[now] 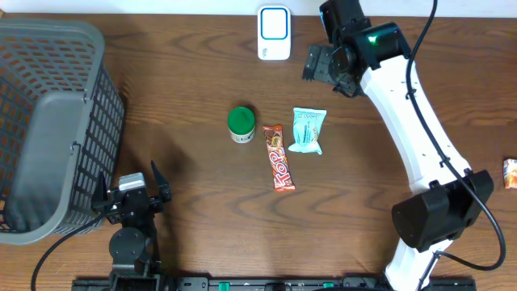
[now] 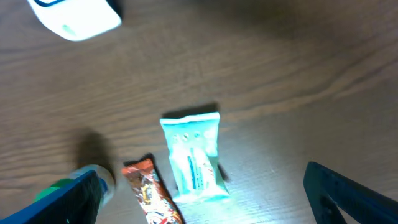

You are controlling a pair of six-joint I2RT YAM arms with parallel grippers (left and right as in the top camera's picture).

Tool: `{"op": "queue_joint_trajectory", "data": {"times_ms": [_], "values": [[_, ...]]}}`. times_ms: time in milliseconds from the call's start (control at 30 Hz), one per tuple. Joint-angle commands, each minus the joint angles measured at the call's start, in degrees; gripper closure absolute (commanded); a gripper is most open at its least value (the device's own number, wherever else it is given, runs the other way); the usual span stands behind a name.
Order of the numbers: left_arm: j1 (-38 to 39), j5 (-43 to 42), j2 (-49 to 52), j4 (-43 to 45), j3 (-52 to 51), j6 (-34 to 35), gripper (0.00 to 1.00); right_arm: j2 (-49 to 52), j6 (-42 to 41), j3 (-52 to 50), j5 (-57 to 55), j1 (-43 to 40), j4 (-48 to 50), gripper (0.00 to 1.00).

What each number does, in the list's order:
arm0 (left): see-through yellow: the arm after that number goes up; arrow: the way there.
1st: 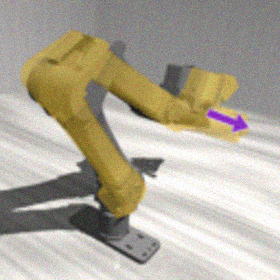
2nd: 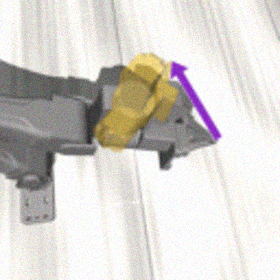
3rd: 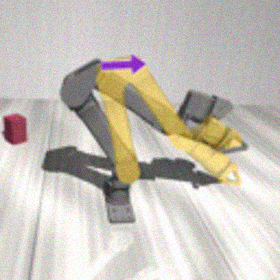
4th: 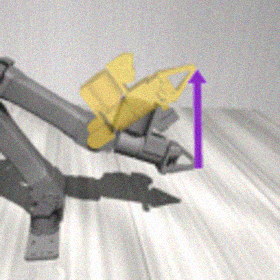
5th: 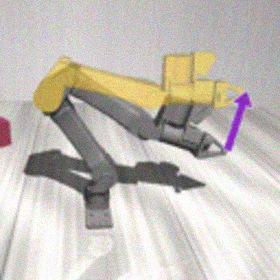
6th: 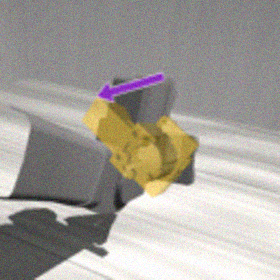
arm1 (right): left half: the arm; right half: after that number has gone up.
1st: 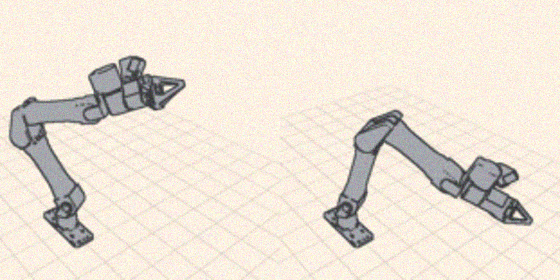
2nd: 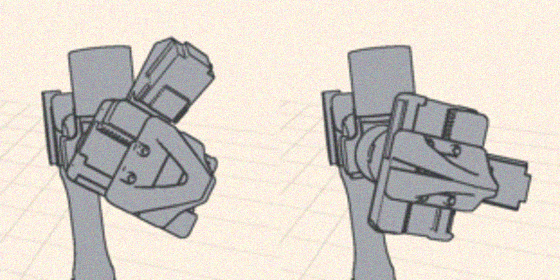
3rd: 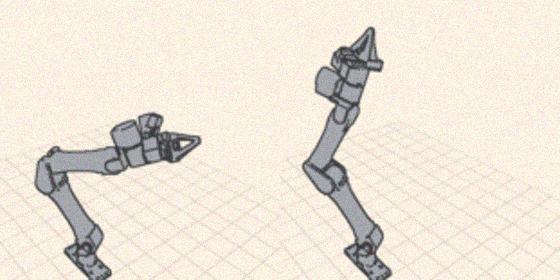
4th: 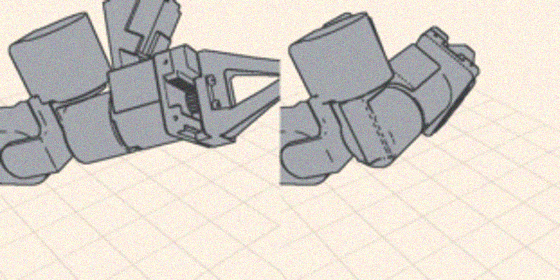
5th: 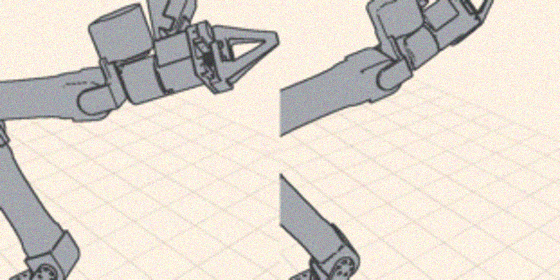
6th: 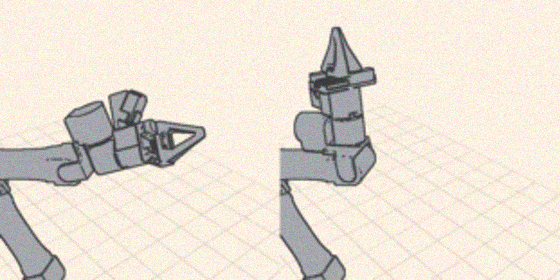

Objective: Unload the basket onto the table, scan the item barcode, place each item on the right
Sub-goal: 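Move the right gripper to the green-capped bottle and grasp it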

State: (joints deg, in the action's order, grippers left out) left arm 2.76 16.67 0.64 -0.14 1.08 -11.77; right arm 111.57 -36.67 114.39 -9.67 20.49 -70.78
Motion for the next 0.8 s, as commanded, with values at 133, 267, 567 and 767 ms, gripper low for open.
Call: {"op": "queue_joint_trajectory", "data": {"times_ms": [133, 267, 567, 767], "values": [[-0.2, -7.9, 0.7, -2.9, -0.8, 10.8, 0.0, -0.8, 1.0, -6.1, -1.4, 0.5, 3.7, 0.01], [-0.2, -8.7, 0.7, -3.1, -0.8, 17.5, 0.0, -0.8, 2.6, -9.6, -1.0, 1.3, 13.1, 0.01], [-0.2, -8.7, 0.7, -3.1, -0.8, 17.5, 0.0, 1.0, 1.1, -13.2, -0.2, 6.6, 24.1, 0.01], [-0.2, -8.7, 0.8, -3.1, -0.8, 17.5, 0.0, 1.5, -4.4, -13.2, 6.4, 9.6, 14.5, 0.01]]}}
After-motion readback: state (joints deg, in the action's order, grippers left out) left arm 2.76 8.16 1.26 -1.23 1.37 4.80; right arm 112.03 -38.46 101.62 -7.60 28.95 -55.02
